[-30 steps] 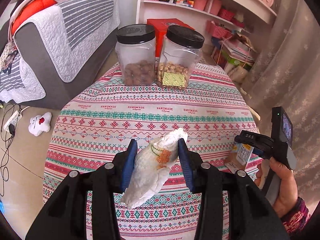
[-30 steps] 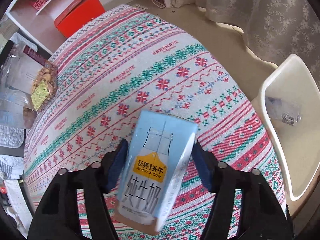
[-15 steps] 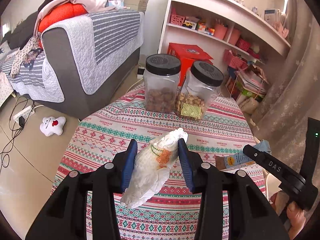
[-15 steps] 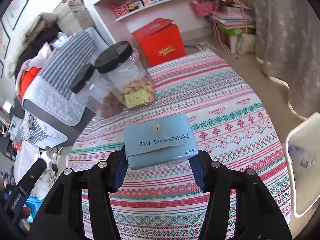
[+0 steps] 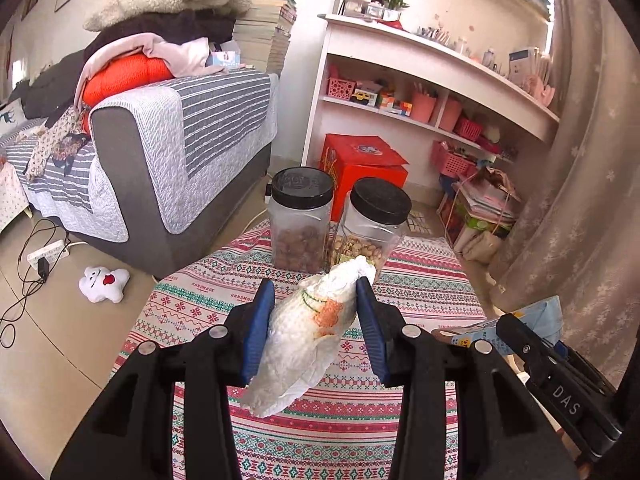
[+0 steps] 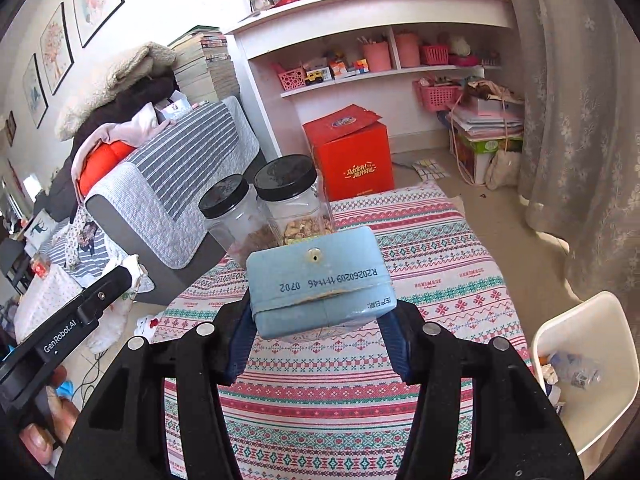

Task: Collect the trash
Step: 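Carry the milk carton over the bin and open the right gripper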

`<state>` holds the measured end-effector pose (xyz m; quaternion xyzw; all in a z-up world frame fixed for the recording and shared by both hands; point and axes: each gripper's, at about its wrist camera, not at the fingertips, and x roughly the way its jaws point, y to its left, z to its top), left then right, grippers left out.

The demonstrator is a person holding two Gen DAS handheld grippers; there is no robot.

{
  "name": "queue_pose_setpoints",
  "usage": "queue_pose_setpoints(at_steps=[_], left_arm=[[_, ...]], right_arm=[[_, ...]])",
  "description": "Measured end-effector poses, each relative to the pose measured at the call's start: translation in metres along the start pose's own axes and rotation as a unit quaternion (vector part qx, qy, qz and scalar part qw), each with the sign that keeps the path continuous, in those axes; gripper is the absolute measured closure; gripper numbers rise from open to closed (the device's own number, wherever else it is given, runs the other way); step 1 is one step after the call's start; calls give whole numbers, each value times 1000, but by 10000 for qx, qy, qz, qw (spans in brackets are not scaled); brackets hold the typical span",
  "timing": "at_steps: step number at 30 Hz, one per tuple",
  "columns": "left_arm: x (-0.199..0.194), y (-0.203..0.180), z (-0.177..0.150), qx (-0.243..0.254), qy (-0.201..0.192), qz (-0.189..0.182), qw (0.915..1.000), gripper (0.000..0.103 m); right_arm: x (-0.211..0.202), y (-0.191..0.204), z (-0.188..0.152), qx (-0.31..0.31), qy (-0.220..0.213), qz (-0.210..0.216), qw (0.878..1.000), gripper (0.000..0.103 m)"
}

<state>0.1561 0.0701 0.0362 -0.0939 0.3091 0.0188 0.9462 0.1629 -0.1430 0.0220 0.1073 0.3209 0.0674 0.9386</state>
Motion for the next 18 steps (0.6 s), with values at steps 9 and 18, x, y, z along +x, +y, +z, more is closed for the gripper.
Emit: queue_pose_setpoints(at_steps=[9,18], left_arm=[[-4,-31,-7,173,-76,-109,9998,61],[-7,-67,-14,386,-134,-332,9986,61]], right_arm=[[-25,-27,3,-39,-259,-349,9990,51],[-48,-66,7,37,-457,-699,9965,51]])
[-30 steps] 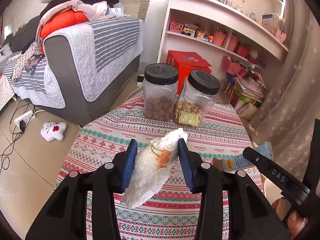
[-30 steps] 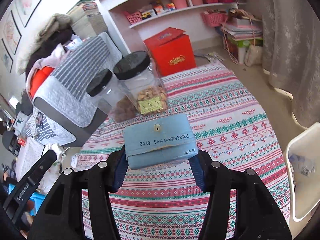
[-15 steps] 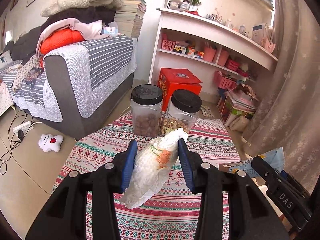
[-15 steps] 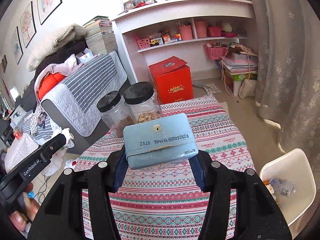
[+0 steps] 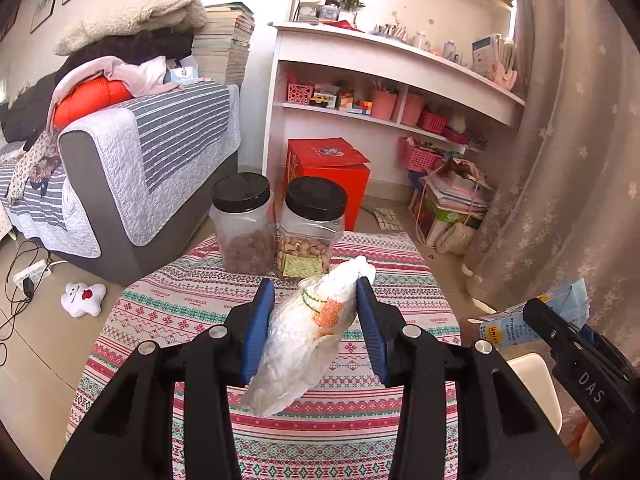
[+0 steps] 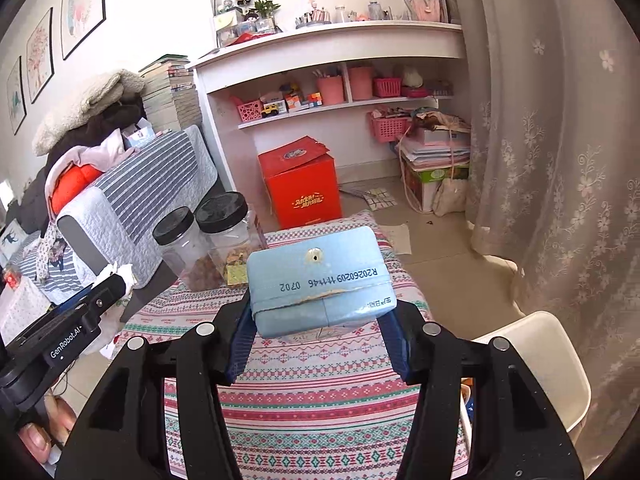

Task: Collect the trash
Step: 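Carry the milk carton over the bin and open the right gripper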

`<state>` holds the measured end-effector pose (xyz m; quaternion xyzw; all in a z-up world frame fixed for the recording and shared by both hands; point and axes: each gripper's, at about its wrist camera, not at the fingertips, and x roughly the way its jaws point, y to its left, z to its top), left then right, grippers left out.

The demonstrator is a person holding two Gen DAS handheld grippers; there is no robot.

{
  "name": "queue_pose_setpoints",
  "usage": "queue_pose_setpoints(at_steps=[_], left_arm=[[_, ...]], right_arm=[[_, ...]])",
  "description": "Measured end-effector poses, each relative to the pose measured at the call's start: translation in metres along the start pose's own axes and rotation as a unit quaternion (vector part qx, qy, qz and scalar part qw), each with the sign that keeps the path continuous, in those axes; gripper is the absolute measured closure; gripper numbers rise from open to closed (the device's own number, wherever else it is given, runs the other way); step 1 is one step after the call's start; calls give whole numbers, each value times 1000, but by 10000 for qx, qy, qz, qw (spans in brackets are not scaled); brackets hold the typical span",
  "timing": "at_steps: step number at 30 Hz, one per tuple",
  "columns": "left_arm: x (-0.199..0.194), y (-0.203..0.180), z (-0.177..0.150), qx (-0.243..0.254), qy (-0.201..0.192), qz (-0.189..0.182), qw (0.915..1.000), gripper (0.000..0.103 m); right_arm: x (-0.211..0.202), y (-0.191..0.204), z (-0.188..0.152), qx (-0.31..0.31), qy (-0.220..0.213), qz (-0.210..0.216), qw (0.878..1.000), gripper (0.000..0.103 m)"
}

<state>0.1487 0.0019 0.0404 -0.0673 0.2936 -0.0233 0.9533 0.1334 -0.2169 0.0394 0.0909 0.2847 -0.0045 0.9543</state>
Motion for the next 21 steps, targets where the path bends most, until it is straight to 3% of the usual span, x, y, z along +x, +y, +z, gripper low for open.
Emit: queue_pose_setpoints(at_steps=[12,19,21], left_arm=[[3,-60,-11,298,61,-317,9990,61],[4,-101,-21,549,124,-552,9969,61],[6,-113,-23,594,161,-640,9960,61]], right_arm=[[-23,-82,3,321,-129,-788,9963,51],[-23,-149,-6,706,198,-1308,9887,51],[-24,-169,-11,819,306,-1468,9853,46]])
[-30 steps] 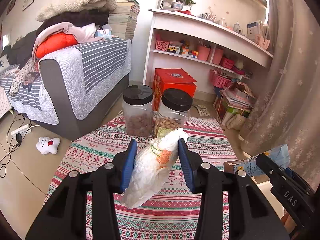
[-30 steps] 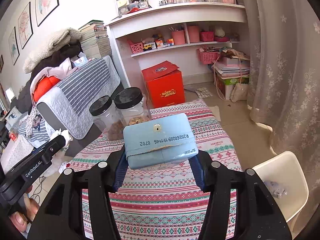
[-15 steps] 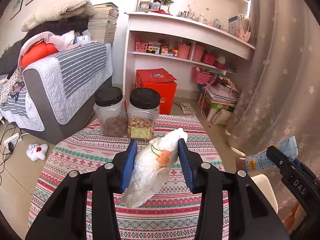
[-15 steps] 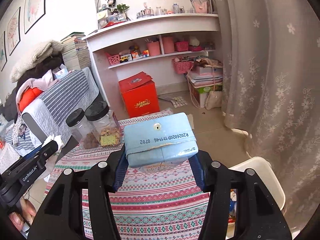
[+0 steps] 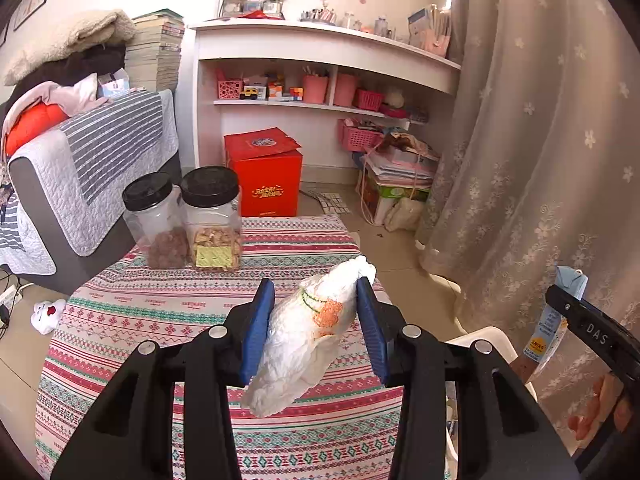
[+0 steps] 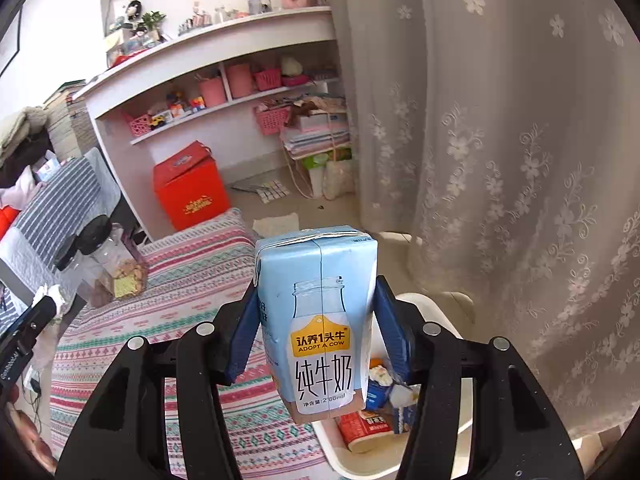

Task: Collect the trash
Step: 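Carry the milk carton over the bin and open the right gripper, then lower the white tissue into the bin and open the left gripper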

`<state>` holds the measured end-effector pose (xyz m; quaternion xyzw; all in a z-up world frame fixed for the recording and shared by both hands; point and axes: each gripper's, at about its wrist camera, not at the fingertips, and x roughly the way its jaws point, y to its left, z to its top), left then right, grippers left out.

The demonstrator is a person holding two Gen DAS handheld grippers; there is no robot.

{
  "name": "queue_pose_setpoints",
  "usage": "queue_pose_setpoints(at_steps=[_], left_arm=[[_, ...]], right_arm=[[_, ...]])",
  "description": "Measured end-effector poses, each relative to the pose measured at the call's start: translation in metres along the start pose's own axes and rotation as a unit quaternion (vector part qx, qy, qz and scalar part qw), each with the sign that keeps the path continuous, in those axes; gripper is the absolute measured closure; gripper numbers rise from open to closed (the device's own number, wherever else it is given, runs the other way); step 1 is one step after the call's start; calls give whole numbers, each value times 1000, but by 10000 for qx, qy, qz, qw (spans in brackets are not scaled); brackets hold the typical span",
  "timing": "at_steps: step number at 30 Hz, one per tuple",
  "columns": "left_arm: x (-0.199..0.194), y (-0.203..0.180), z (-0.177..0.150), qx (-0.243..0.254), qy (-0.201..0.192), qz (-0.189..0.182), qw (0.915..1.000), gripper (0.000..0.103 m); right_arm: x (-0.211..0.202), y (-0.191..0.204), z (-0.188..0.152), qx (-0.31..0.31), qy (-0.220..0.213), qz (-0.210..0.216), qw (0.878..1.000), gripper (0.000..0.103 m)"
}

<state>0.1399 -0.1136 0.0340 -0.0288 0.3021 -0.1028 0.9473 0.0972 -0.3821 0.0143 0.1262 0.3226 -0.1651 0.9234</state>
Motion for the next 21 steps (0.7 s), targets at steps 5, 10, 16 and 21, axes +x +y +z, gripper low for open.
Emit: queue_pose_setpoints(at_steps=[5,10,16,21], left_arm=[[9,-36,-3,112,70,-278,9995,61],[25,-88,-13,282,316,-679,9968,61],[41,-157,-28,549,541,-1151,9904,59],[51,-196,-31,587,707,-1352,9866,24]], right_arm=[[-4,-43,1,272,-63,-203,9994,26],[-14,-85,7,663,-279,-416,9965,20],[-25,-130,10,1098,-503,-798,9895,12],[-36,-145,8,1094,-736,-1208,9839,7]])
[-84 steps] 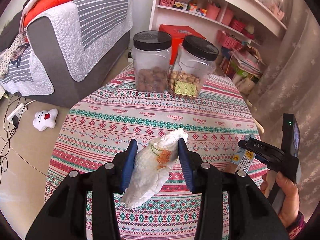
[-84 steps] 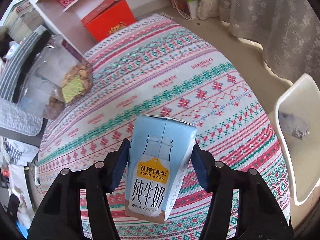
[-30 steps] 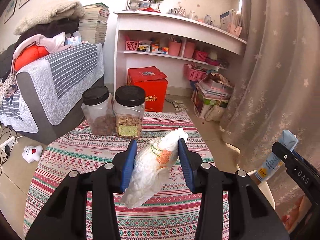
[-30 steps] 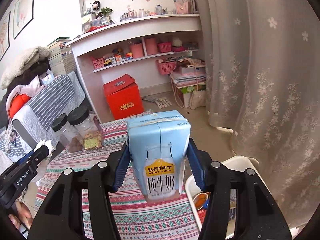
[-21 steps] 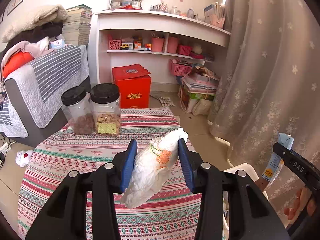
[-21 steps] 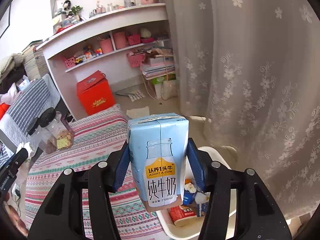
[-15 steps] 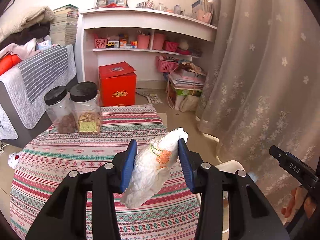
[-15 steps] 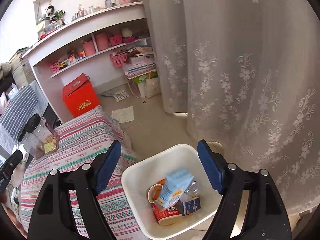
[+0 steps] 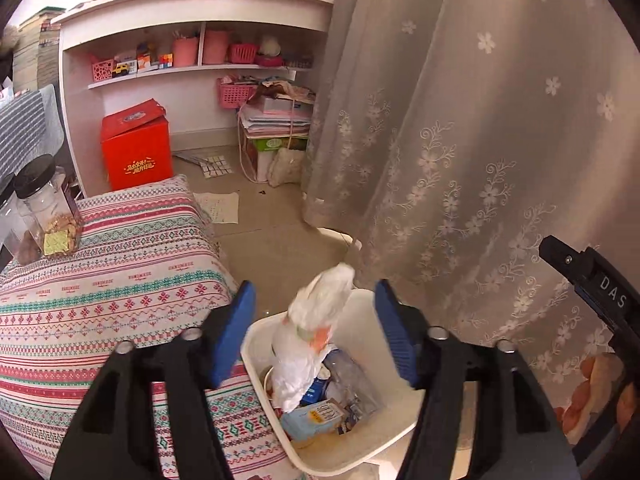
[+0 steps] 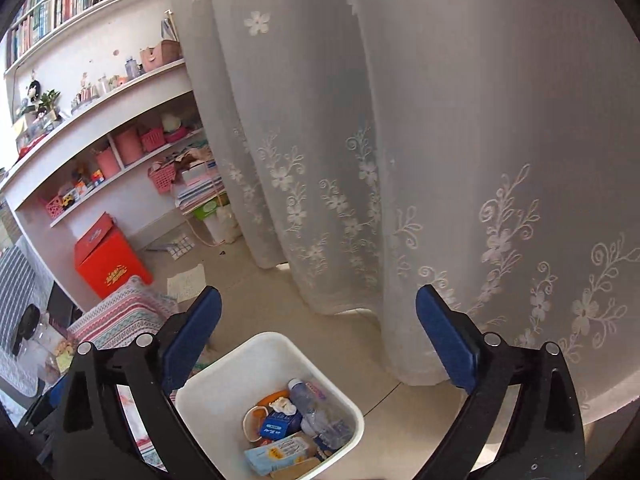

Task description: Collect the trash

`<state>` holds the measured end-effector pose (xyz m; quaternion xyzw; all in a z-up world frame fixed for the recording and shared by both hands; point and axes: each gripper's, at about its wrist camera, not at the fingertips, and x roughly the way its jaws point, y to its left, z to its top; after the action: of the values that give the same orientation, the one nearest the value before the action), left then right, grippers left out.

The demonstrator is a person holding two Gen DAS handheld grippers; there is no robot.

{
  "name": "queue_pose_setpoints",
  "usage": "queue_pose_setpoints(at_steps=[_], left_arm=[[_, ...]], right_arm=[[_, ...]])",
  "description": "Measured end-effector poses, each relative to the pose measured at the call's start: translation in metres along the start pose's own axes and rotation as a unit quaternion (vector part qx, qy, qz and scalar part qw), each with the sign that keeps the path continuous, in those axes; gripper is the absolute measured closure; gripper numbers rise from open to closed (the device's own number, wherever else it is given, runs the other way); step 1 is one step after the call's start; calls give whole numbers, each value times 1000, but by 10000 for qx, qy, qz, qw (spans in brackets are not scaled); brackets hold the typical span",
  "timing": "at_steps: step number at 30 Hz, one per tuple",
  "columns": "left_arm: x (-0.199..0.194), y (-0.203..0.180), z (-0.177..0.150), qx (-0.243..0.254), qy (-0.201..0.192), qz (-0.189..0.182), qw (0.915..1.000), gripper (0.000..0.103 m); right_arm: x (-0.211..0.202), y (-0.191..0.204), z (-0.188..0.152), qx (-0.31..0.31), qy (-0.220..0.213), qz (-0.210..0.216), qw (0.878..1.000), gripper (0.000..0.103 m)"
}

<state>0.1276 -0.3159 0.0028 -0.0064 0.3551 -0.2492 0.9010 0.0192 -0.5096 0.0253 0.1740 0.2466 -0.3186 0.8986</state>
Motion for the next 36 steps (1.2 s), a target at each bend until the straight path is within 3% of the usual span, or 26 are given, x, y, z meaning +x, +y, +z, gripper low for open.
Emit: queue_pose_setpoints(at_steps=[2,4,7,9,11,13,17,21,24,30,36], left_arm=[[-3,-1,1,-138,-80,31,9999,15],[-9,2,2,-139,-124,108,9998,13],[-27,8,1,56,-401,629,9972,12],[-48,15,0,203,-824,1089,9904,8],[-74,22,-3,356,-1394,1548,9774,7],[-95,31,-6,472,-1759,1783,9670,7],[-110,64,-7,381,-1251,1780,9753,7],[-141,103,-20,155,-1539,2312,9605,7],[-156,133,-26,-145,-1529,2518,9555,7],[-170,180,-42,-458,-1357,2783,9498,7],[-171,216,-52,-668,-1143,2975,9455,7]], right_arm=[[-4,-1,0,-87,-115,-128,9998,7],[-8,3,-1,-245,-215,-234,9992,7],[-21,22,-8,-547,-405,-177,9975,7],[-33,39,-14,-695,-544,-60,9961,7],[-46,59,-21,-807,-633,69,9947,7],[-57,79,-30,-923,-679,320,9929,7],[-72,118,-47,-1121,-653,527,9901,7],[-85,152,-67,-1339,-574,784,9862,7],[-95,177,-83,-1529,-609,955,9817,7],[-110,220,-109,-1746,-592,1279,9745,7],[-113,252,-127,-2025,-634,1333,9681,7]])
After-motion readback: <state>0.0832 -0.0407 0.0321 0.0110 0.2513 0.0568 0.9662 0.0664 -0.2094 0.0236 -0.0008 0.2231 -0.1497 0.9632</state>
